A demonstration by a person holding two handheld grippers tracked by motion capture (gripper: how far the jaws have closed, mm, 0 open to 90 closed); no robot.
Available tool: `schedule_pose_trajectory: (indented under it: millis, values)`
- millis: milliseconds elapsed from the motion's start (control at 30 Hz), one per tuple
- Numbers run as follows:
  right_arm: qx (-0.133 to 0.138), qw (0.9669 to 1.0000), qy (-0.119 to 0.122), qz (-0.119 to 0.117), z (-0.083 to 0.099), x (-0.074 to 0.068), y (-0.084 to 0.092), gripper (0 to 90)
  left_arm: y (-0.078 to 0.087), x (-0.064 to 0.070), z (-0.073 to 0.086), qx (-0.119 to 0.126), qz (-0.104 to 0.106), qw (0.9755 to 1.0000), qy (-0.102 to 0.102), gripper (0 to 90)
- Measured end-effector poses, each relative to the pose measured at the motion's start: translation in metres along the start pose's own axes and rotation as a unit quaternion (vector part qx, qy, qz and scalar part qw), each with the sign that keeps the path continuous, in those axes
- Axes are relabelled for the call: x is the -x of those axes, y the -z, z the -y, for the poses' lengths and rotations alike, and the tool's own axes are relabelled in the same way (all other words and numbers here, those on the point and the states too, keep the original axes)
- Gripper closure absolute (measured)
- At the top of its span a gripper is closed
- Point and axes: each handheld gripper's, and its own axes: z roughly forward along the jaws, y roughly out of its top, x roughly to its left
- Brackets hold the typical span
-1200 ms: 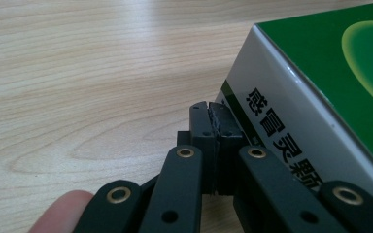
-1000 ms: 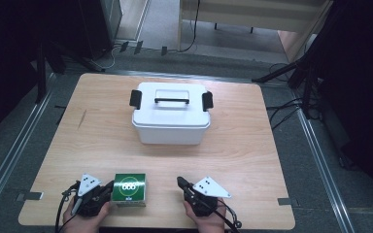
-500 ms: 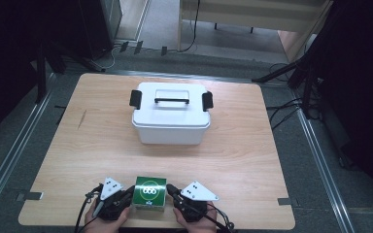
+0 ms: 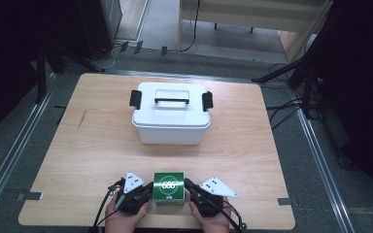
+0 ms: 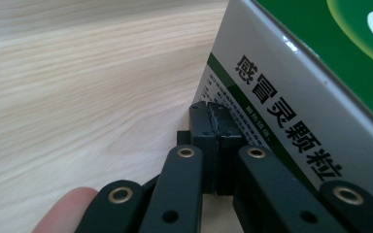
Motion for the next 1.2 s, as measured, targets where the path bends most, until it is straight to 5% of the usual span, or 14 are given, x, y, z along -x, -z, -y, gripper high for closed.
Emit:
schedule_pose_trajectory:
  millis: [333, 700, 1200]
  values:
    - [0.006, 0.9992, 0.002, 0.038, -0.004, 0.022, 0.016, 90.0, -0.022, 0.020, -0.021, -0.023, 0.023, 0.9994, -0.013, 90.0]
    - [-0.012, 0.9964, -0.031, 0.077, -0.008, 0.059, 0.036, 90.0, -0.052, 0.054, -0.040, -0.034, 0.038, 0.9979, -0.041, 90.0]
    - [-0.016, 0.9949, -0.041, 0.090, -0.007, 0.071, 0.043, 90.0, -0.061, 0.062, -0.043, -0.028, 0.039, 0.9979, -0.043, 90.0]
